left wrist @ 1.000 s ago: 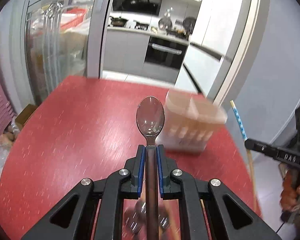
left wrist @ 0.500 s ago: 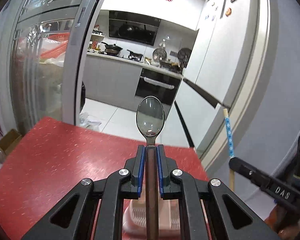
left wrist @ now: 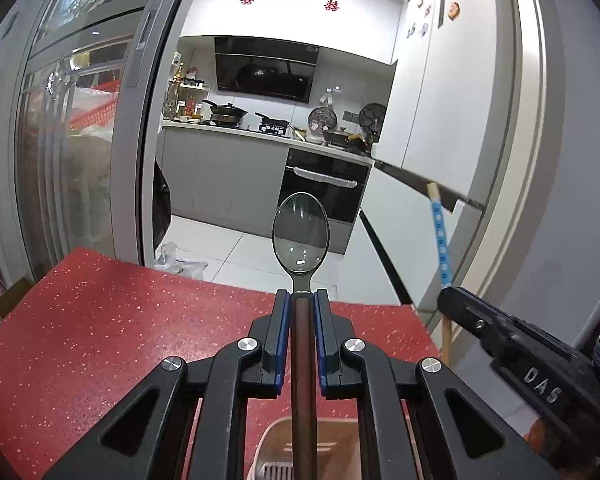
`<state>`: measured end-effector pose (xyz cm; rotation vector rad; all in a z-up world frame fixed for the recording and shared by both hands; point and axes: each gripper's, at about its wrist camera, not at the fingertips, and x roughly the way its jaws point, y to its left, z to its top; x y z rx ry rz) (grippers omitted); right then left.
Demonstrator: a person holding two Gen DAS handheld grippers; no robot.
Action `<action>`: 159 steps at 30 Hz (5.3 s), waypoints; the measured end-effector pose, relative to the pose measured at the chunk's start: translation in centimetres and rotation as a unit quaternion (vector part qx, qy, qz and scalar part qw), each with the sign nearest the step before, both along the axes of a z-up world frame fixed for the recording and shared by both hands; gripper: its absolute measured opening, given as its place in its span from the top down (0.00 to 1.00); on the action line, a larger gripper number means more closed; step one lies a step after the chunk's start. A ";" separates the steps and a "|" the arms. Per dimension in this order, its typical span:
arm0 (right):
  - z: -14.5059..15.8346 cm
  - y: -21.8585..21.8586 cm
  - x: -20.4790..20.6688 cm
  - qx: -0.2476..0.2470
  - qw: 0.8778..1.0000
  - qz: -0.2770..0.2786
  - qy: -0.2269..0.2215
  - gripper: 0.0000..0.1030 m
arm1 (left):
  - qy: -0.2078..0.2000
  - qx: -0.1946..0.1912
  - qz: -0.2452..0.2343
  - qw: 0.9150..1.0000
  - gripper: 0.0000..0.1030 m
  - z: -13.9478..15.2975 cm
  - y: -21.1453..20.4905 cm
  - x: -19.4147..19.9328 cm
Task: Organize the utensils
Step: 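Carry the spoon and chopstick to the caddy with both tools, then release the spoon and chopstick into the caddy with both tools, then return both tools to the utensils and grasp a plain chopstick with the right tool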
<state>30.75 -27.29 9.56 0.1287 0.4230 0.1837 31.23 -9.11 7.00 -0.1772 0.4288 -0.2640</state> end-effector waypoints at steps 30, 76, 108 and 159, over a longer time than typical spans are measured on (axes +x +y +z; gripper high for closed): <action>-3.6 1.7 -3.1 -0.062 0.997 0.037 0.021 0.93 | 0.039 0.090 -0.012 0.995 0.64 -2.8 -1.9 -4.7; -1.8 -3.9 -8.3 0.057 0.993 0.016 0.100 0.28 | 0.034 0.103 0.019 0.994 0.00 -0.3 0.1 -8.0; -10.6 -0.4 -17.4 0.010 0.955 0.010 0.296 0.00 | 0.233 0.123 0.047 0.964 0.00 -12.0 8.9 -22.7; -14.5 5.3 -18.0 -0.150 0.921 0.042 0.356 0.56 | 0.284 0.154 0.002 0.946 0.17 -14.5 7.9 -26.2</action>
